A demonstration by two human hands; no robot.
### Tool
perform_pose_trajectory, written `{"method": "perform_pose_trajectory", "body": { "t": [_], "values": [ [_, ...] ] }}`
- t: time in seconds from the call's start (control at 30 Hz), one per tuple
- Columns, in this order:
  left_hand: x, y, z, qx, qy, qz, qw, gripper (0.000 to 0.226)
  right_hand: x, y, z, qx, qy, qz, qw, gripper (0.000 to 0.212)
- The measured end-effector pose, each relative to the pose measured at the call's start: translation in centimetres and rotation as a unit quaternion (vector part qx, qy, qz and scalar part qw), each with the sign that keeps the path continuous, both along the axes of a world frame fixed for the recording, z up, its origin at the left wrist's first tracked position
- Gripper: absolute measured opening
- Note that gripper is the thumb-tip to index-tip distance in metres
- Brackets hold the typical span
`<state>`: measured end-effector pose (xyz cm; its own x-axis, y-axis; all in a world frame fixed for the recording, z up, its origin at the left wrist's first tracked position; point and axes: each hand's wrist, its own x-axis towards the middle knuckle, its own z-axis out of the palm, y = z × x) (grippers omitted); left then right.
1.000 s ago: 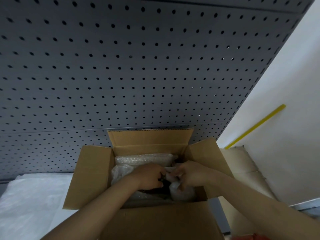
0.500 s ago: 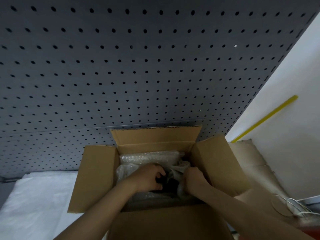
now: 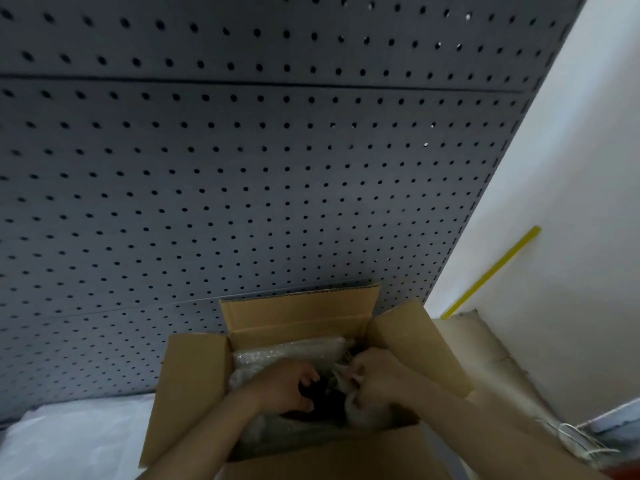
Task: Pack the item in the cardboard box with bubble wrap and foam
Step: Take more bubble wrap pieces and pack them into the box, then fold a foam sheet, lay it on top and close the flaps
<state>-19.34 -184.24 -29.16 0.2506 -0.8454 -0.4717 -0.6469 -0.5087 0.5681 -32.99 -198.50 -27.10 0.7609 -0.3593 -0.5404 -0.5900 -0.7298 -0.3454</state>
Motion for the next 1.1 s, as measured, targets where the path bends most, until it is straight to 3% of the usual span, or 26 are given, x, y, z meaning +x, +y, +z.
{"method": "perform_pose_trajectory", "body": {
  "t": [0.07, 0.13, 0.2, 0.33, 0.43, 0.57, 0.77, 1.1],
  "values": [
    [0.2, 0.1, 0.8, -0.014, -0.007, -0.001, 1.0, 0.054, -0.4, 0.0, 1.7, 0.027, -0.014, -0.022, 0.999, 0.036],
    [0.4, 0.3, 1.9, -0.024, -0.013, -0.002, 1.0, 0.052, -0.9, 0.2, 3.1, 0.053, -0.035, -0.028, 0.998, 0.007],
    [0.4, 0.8, 2.9, -0.037, -0.024, -0.001, 0.999, 0.049, -1.3, 0.4, 3.9, 0.06, -0.043, -0.018, 0.997, 0.028],
    [0.0, 2.9, 4.5, -0.048, -0.02, 0.032, 0.998, 0.048, -1.3, 1.7, 4.8, 0.078, -0.055, -0.008, 0.995, 0.015],
    [-0.2, 5.2, 5.6, -0.049, -0.015, 0.064, 0.997, 0.047, -1.0, 2.7, 5.5, 0.095, -0.064, 0.018, 0.993, 0.022],
    [-0.2, 9.2, 7.1, -0.05, -0.012, 0.128, 0.99, 0.039, 0.0, 5.1, 6.7, 0.132, -0.052, 0.025, 0.99, 0.053],
    [2.2, 17.4, 8.6, -0.062, -0.006, 0.22, 0.973, 0.036, 3.5, 11.3, 8.2, 0.139, -0.078, 0.095, 0.982, 0.045],
    [9.4, 31.7, 7.7, -0.039, -0.039, 0.228, 0.972, 0.043, 11.5, 25.8, 8.3, 0.152, -0.097, 0.117, 0.977, 0.052]
  ]
}}
